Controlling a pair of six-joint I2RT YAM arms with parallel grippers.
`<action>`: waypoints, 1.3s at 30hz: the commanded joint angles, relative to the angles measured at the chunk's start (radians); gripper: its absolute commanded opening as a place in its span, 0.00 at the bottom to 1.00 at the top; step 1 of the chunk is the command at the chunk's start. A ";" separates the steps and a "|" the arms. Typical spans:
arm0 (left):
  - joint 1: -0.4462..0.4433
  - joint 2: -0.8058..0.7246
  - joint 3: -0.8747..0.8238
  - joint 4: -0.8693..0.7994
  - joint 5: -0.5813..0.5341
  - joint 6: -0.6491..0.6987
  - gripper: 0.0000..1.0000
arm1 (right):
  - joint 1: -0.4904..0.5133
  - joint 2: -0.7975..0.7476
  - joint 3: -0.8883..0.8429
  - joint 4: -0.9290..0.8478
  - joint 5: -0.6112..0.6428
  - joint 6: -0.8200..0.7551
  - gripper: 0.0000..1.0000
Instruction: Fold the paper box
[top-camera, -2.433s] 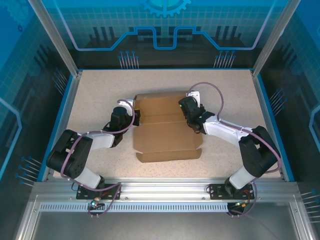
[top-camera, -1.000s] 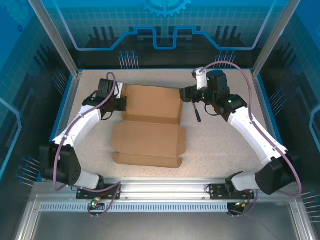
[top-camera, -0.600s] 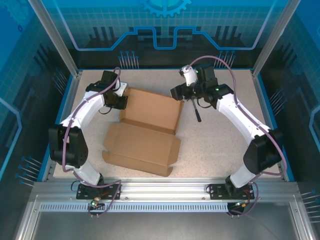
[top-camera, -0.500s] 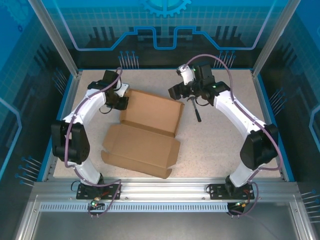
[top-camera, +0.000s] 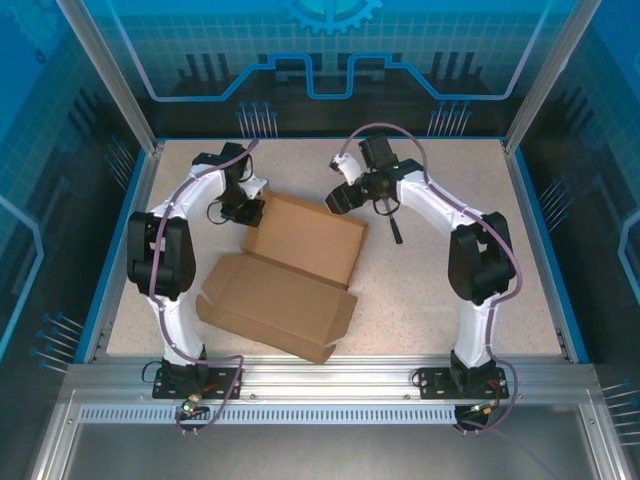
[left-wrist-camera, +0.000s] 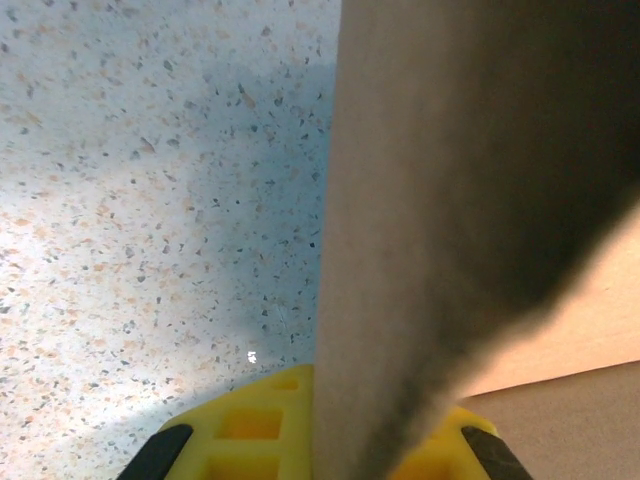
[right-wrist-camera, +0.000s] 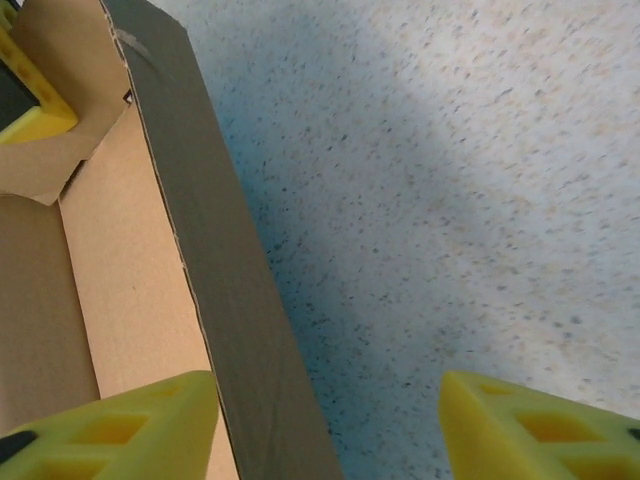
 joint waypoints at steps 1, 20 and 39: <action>0.007 0.040 0.043 -0.068 0.046 0.027 0.00 | 0.028 0.042 0.041 -0.054 -0.032 -0.031 0.53; 0.007 0.171 0.149 -0.099 0.058 0.030 0.07 | 0.065 0.164 0.059 -0.059 0.107 -0.040 0.19; 0.007 0.111 0.282 -0.060 0.071 -0.029 0.49 | 0.047 0.192 -0.010 -0.023 0.208 0.087 0.11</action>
